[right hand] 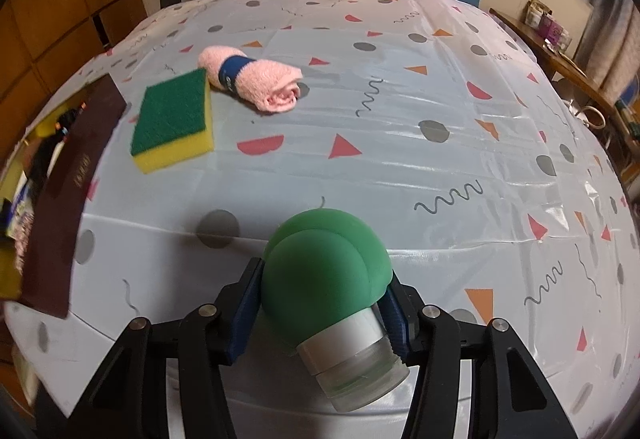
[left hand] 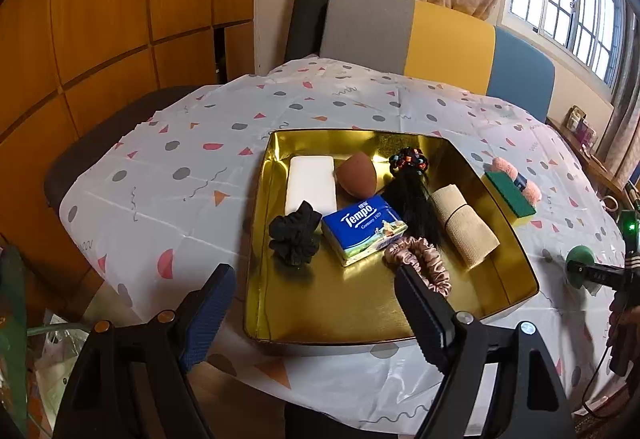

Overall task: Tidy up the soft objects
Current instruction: 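Carry the green-capped bottle into the gold tray and open the right tool, then withdraw the right tool from the tray while the left tool moves to the green-yellow sponge, then grasp the green-yellow sponge with the left tool while the right tool grasps the pink towel roll, then lift the sponge with the left tool and carry it over the gold tray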

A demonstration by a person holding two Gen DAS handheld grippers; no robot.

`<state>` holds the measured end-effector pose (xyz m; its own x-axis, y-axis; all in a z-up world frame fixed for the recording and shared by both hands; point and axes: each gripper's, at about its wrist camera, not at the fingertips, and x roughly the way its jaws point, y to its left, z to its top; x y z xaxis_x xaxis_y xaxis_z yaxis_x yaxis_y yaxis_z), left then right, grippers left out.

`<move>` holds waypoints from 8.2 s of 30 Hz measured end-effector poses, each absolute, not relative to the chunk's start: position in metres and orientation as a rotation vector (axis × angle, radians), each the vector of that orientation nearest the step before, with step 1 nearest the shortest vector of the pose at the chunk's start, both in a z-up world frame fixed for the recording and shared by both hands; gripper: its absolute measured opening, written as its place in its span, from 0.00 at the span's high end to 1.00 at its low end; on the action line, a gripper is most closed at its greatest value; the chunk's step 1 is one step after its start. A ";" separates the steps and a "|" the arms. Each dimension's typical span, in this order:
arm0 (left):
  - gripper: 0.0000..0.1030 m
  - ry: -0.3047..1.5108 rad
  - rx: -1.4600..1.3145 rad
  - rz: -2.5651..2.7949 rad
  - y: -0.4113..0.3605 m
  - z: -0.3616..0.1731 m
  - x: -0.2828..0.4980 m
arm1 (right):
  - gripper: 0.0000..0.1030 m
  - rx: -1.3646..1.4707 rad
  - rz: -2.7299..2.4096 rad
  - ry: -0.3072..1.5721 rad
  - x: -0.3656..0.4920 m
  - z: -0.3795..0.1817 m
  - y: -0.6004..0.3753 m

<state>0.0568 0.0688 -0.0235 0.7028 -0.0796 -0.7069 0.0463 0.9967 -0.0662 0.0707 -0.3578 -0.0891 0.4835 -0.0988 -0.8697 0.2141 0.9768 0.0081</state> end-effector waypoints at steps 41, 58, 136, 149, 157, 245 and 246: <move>0.19 0.783 -0.062 -0.034 0.081 -0.019 0.051 | 0.41 -0.125 0.317 1.108 0.137 -0.075 -0.099; 0.19 0.780 -0.016 -0.067 0.060 -0.012 0.047 | 0.24 0.006 0.282 0.911 0.103 -0.028 -0.138; 0.06 1.156 0.028 -0.310 -0.248 -0.074 0.235 | 0.12 0.460 -0.205 0.786 0.051 -0.042 -0.434; 0.25 1.191 0.004 -0.239 -0.252 -0.105 0.257 | 0.12 0.469 -0.209 0.806 0.055 -0.046 -0.437; 0.32 1.120 0.066 -0.301 -0.251 -0.092 0.234 | 0.12 0.449 -0.218 0.835 0.058 -0.052 -0.437; 0.32 0.849 0.244 -0.642 -0.233 -0.087 0.047 | 0.56 0.066 -0.085 1.064 0.068 -0.111 -0.394; 0.32 0.841 0.244 -0.642 -0.232 -0.084 0.045 | 0.56 0.062 -0.087 1.062 0.068 -0.111 -0.393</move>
<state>0.0445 -0.2321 -0.0844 0.4934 -0.4303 -0.7559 0.6160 0.7864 -0.0455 0.0679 -0.3934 -0.1115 0.4838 -0.0411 -0.8742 0.1011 0.9948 0.0091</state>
